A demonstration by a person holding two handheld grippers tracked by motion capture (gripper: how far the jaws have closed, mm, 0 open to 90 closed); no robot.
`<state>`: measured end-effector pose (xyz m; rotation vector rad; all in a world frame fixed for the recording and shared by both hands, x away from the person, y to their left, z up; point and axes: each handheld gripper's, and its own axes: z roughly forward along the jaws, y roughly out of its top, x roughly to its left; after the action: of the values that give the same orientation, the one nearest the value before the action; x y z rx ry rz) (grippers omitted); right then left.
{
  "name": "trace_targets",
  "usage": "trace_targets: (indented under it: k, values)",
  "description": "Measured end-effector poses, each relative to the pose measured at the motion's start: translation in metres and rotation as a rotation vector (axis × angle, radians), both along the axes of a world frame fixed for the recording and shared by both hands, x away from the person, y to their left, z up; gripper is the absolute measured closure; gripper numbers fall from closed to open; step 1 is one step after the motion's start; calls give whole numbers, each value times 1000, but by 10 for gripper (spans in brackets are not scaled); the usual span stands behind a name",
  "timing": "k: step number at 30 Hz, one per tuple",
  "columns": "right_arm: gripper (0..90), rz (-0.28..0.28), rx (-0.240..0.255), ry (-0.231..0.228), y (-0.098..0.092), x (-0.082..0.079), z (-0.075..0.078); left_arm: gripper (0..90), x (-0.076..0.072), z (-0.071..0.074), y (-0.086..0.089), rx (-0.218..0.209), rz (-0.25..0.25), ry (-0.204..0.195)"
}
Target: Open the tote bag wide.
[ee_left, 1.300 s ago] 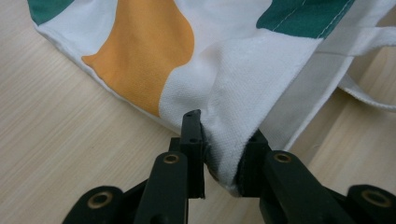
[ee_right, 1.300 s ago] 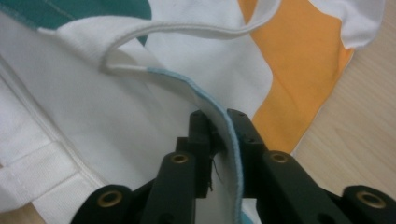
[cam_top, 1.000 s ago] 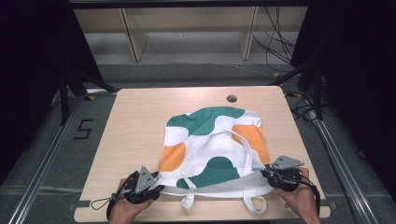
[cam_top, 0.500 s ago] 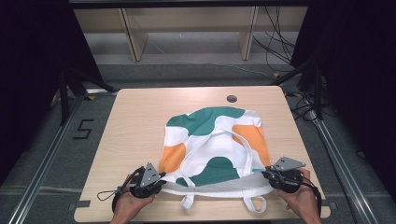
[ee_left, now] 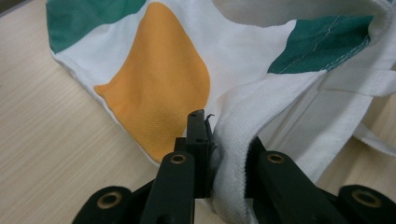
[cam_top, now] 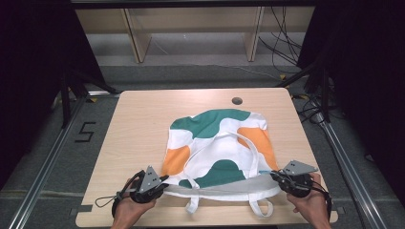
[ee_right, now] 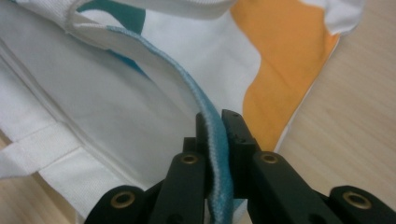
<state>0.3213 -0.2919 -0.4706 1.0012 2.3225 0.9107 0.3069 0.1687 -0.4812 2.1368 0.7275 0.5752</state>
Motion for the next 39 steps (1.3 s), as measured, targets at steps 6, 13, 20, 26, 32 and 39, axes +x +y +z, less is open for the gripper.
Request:
trace_targets:
  k: [6, 13, 20, 26, 32, 39]
  values:
    - [874, -20, 126, -63, -6, -2, 25, 807, -3, 24, 2, -56, 9, -58]
    - [875, -10, 209, -139, -12, 3, 64, 810, -7, 68, 2, -130, 11, -133]
    - [878, -4, 285, -227, -12, 7, 108, 824, -6, 111, 6, -194, 11, -226]
    - [880, 21, 315, -282, -13, 14, 141, 852, -3, 144, 9, -214, -2, -315]
    - [882, 45, 302, -326, -14, 18, 174, 859, -3, 176, 8, -223, -17, -385]
    - [883, 66, 312, -366, -19, 21, 203, 861, -5, 206, 5, -267, -45, -432]
